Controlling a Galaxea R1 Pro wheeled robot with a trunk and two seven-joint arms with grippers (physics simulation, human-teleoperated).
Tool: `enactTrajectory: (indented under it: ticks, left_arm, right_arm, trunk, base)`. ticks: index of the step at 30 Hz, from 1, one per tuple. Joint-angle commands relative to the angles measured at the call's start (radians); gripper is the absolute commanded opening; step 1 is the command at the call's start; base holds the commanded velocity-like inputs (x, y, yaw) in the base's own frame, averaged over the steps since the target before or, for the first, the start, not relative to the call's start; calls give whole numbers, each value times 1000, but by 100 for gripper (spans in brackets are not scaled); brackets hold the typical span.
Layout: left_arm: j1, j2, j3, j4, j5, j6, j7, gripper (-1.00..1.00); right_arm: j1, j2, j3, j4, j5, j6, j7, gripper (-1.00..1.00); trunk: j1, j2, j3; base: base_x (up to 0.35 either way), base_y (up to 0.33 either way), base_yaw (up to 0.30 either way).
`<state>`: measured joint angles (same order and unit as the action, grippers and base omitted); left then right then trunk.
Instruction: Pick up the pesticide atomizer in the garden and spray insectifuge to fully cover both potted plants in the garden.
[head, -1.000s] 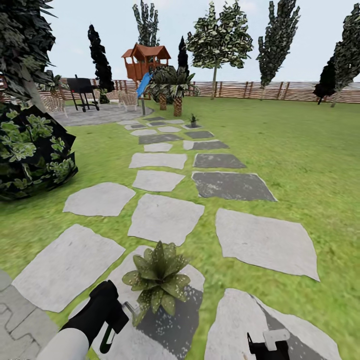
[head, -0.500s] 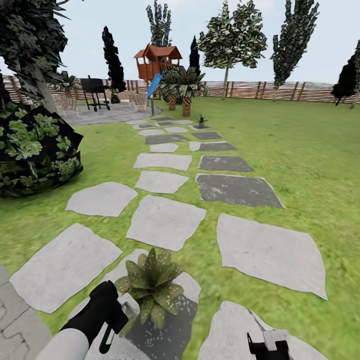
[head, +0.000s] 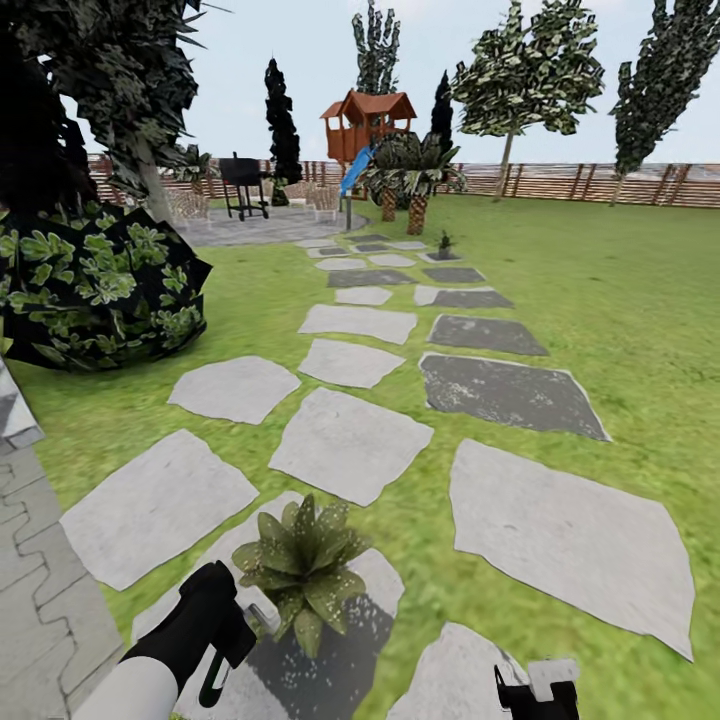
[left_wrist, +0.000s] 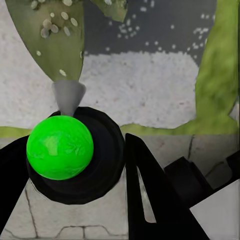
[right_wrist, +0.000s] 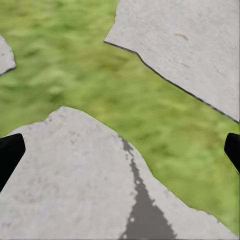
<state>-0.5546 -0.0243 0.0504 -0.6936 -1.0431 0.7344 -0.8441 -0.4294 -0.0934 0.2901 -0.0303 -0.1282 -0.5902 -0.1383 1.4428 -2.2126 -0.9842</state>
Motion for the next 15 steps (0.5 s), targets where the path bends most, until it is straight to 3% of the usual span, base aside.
enactTrajectory:
  ticks: [1,4,12,15]
  left_arm:
    - [-1,-2,6,-1,-8,4,-8,-100]
    - [-1,-2,6,0,-9,5,-9,-100]
    - [1,2,10,3,-4,6,-10,-100]
    - [2,0,10,13,1,2,-10,-100]
  right_arm:
    - [0,0,9,0,-10,-2,-1,100]
    - [0,-6,8,1,-10,-2,-2,100]
    - [0,-8,9,0,-10,-2,-1,100]
    - [0,-1,9,-2,-10,-2,0,100]
  trunk:
    - [0,0,-1]
    - [0,0,-1]
    - [0,0,-1]
    - [0,0,-1]
  base:
    - [130,-274,131]
    - [104,-191,33]
    - [7,-11,1]
    - [0,0,207]
